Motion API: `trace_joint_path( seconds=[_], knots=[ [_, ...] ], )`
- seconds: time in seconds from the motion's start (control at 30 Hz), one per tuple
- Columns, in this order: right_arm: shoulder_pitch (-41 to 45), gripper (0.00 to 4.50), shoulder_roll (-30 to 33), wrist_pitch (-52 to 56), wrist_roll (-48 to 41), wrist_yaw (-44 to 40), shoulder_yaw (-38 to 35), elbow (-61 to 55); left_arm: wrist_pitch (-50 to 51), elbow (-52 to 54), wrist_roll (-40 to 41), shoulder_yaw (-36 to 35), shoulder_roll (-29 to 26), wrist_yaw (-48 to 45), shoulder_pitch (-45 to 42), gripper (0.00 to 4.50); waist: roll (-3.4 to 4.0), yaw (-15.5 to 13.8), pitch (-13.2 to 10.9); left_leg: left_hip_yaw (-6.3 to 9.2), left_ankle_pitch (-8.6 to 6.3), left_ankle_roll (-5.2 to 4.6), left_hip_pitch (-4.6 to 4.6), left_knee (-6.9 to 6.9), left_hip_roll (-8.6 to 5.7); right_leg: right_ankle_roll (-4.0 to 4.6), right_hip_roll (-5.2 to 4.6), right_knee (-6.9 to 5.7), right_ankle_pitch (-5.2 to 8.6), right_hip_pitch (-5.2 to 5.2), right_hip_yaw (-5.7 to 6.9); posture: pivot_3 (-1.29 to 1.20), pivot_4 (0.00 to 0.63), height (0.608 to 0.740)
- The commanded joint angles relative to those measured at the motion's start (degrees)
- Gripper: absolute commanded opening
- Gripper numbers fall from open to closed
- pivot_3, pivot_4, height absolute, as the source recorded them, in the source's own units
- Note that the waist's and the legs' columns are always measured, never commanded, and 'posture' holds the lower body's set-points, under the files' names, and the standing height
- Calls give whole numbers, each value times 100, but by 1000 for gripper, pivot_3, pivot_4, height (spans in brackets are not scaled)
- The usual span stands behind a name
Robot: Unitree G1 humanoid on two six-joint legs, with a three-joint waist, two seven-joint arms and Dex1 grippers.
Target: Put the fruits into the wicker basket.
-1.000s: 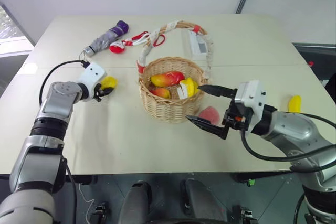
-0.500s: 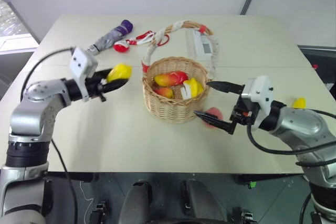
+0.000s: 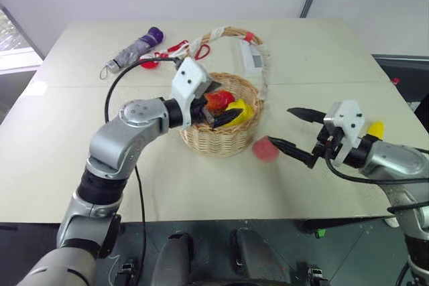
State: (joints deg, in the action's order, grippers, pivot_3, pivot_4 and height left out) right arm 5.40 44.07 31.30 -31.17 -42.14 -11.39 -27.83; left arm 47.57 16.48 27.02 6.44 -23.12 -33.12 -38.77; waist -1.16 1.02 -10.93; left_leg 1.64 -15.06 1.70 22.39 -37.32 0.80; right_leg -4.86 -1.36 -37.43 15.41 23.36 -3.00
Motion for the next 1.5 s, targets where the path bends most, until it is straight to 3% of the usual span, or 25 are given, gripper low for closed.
trace_joint_path(
  seconds=[0.03, 0.27, 0.57, 0.6, 0.73, 0.93, 1.1, 1.23, 1.5],
  knots=[
    [-35, 4500, -48, 164, 166, 258, 101, -81, -212, 493, 451, -401, -57, -353, 178, 4446, 0, 8, 0, 0, 0, 0, 1, 1, 0, 0, -2, 1, 0, 1, 0, 0, 150, 740],
    [248, 4500, -507, 655, 381, 599, 867, 303, -637, 1028, 641, -625, -1333, -1604, 1287, 4446, 6, 6, -2, -2, 1, 2, -2, 6, 5, 3, -2, 0, 1, 6, -3, 0, 150, 740],
    [414, 4500, -770, 868, 635, 733, 1236, 628, -959, 1092, 409, -644, -1778, -1634, 1918, 4446, 6, -24, -1, -3, -1, -1, 4, 6, 1, 2, -9, 12, 2, 2, 0, 0, 150, 740],
    [386, 3957, -745, 844, 644, 685, 1240, 591, -988, 1095, 414, -656, -1764, -1606, 1950, 4500, 6, -23, -1, -3, -1, -1, 4, 6, 1, 2, -9, 11, 2, 3, 0, 0, 150, 740],
    [358, 2485, -627, 672, 764, 591, 1216, 474, -1163, 1000, 395, -700, -1681, -1549, 1987, 4500, 6, -13, -1, -3, -1, -1, 2, 4, 2, 1, -8, 10, 1, 2, 0, 0, 150, 740],
    [175, 2485, -72, 222, 826, 69, 947, -99, -1448, 850, 632, -974, -1395, -1512, 1952, 4500, 6, -21, -2, -5, -1, -1, 2, 4, 1, 1, -8, 10, 1, 2, 1, 0, 150, 740],
    [732, 2485, 111, 795, -701, -333, 206, -991, -1536, 925, 969, -1524, -1554, -1750, 2191, 4500, 6, 35, -3, -3, -1, -1, 0, 6, 7, 0, -6, 10, 1, 4, 0, 0, 150, 740],
    [1672, 2485, -336, 1004, -764, 143, 639, -915, -1510, 925, 1039, -1738, -1653, -1728, 2343, 4500, 6, 48, -3, 1, -1, -1, -6, 5, 13, 2, 3, 7, 1, 1, 2, 0, 150, 740],
    [3297, 2485, -1725, 993, 660, 1382, 2085, 657, -1461, 1188, 1055, -1712, -1626, -1477, 2606, 4500, 6, 11, -3, -1, -1, -1, 7, 6, 11, 2, -14, 8, 0, 12, 2, 0, 150, 740]
  ],
)
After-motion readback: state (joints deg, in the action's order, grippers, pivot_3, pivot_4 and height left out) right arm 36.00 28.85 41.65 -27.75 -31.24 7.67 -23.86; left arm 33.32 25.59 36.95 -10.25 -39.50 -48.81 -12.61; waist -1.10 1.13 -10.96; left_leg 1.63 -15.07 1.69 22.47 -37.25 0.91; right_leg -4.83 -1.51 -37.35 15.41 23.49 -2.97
